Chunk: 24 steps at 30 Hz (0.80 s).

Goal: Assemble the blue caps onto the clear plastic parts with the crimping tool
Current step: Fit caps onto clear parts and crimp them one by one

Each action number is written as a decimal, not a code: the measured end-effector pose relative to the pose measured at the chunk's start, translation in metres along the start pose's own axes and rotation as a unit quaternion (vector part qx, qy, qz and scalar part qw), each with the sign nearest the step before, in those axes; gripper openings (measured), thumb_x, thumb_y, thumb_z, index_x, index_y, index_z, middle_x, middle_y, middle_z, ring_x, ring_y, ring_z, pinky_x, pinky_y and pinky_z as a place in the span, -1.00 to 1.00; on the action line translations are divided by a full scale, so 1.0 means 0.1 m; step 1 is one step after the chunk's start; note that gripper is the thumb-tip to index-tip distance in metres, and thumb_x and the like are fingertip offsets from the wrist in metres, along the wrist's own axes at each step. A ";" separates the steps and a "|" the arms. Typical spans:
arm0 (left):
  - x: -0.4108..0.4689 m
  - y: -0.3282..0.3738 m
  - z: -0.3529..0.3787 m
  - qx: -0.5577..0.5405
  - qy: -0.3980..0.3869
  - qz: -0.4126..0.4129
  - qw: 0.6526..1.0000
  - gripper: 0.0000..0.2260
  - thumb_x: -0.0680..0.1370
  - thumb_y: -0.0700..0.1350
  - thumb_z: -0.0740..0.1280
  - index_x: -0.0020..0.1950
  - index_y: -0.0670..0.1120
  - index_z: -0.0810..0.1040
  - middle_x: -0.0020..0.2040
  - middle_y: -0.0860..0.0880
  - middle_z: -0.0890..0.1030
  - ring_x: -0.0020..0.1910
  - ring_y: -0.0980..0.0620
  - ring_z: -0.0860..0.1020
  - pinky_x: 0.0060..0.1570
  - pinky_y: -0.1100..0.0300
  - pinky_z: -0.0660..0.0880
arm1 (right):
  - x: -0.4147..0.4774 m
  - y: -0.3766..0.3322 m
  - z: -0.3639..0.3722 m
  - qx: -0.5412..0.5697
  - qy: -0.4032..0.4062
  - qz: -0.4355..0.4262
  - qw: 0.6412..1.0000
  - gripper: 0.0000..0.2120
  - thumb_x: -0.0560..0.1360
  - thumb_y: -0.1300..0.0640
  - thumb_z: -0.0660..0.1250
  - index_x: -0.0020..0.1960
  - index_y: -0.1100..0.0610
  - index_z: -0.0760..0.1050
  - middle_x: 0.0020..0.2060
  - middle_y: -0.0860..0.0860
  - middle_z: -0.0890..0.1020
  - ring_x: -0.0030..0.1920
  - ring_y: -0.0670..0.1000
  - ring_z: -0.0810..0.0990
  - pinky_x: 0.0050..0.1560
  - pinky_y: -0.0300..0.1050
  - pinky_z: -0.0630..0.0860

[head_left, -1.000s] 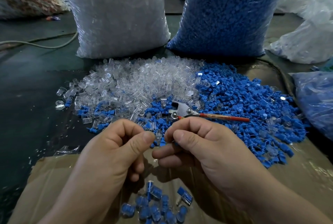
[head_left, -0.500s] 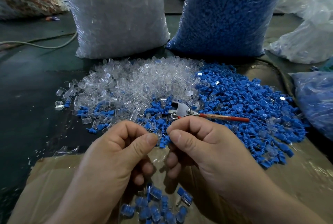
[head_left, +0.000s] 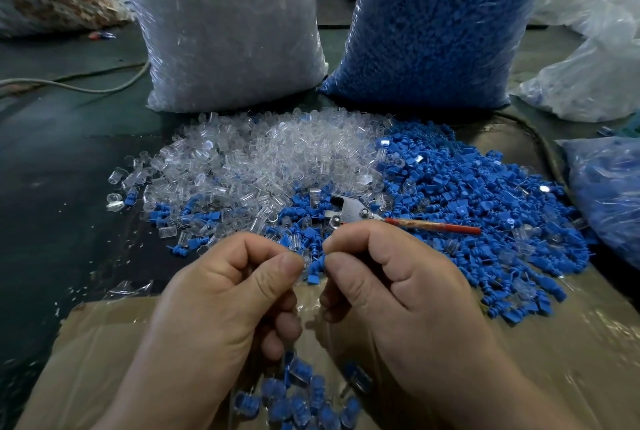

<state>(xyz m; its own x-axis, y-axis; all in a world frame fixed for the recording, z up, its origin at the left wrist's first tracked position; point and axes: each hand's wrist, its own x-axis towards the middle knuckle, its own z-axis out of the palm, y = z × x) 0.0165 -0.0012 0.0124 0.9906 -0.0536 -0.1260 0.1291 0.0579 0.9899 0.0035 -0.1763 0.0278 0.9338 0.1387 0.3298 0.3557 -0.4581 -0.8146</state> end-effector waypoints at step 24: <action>0.00 0.02 0.02 0.016 -0.035 0.006 0.999 -0.74 0.23 0.05 0.43 -0.13 0.01 0.70 -0.40 -0.23 0.62 -0.51 -0.12 0.57 -0.48 0.19 0.53 | 0.02 0.04 0.03 -0.158 -0.027 -0.130 0.978 -0.78 0.62 -0.02 0.16 0.05 0.07 0.52 -0.09 -0.08 0.54 -0.12 -0.03 0.55 -0.20 0.03 0.53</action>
<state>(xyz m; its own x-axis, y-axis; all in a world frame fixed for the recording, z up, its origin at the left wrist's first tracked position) 0.0163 -0.0032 0.0141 0.9863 -0.1219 -0.1112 0.1154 0.0275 0.9929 0.0071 -0.1756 0.0234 0.8170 0.3297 0.4732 0.5601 -0.6490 -0.5149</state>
